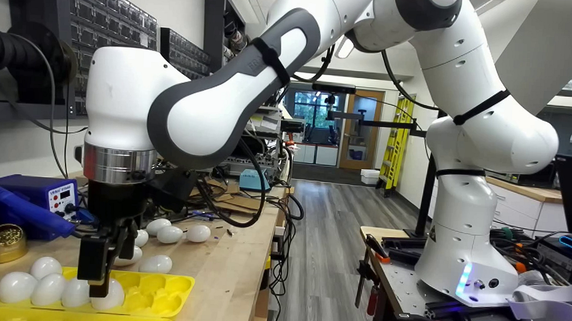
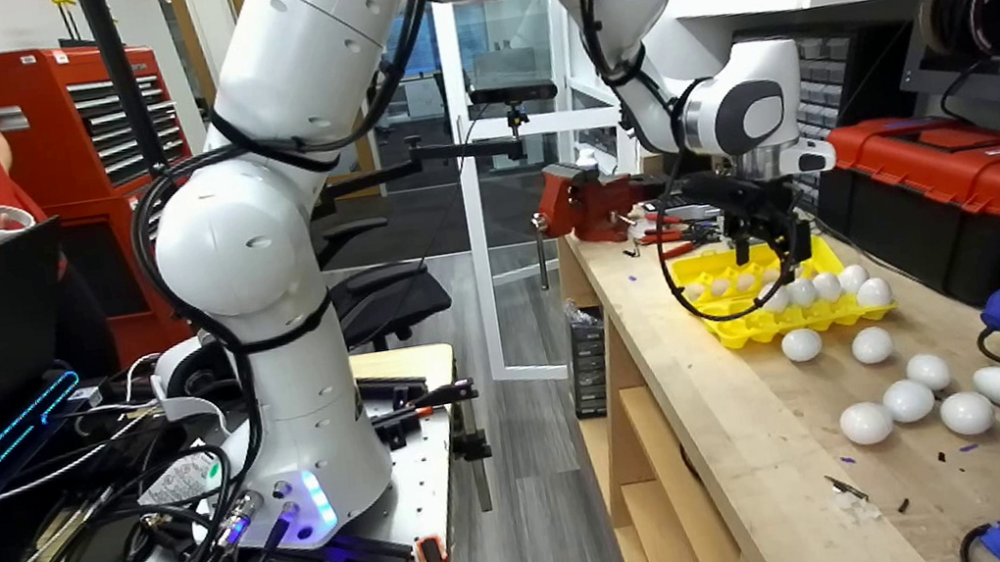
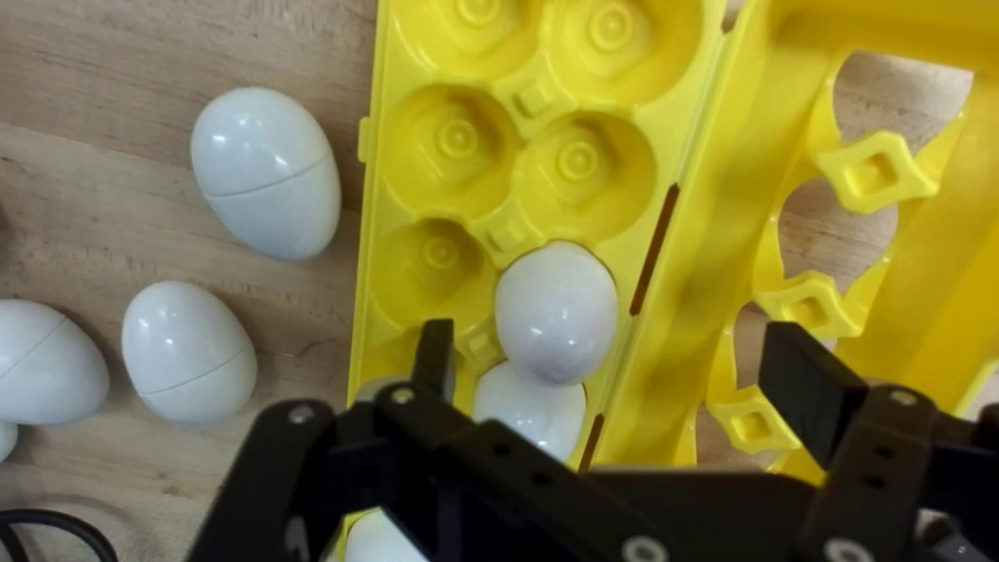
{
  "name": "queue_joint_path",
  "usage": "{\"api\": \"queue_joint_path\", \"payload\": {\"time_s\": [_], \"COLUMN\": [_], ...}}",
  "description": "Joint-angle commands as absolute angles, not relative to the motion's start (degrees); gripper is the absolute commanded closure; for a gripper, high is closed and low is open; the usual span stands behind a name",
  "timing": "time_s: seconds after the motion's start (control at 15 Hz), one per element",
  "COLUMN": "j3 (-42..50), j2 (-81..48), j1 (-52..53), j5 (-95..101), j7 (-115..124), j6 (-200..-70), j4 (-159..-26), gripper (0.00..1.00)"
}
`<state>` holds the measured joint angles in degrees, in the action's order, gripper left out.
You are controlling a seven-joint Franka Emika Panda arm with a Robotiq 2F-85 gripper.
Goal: Remove one egg from the tray and place it on the counter
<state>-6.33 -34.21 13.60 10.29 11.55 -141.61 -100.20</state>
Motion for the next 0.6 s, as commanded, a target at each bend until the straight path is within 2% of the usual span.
{"api": "queue_joint_path", "payload": {"time_s": [0.0, 0.53], "j3": [-5.6, -4.1], "j2": [-35.3, -39.1], "j1": [14.6, 15.0], "j5": [9.4, 9.9], "j7": [10.6, 11.1], "j6": [-143.1, -145.7], "j4": [-100.3, -98.2], "gripper": [0.0, 0.0]}}
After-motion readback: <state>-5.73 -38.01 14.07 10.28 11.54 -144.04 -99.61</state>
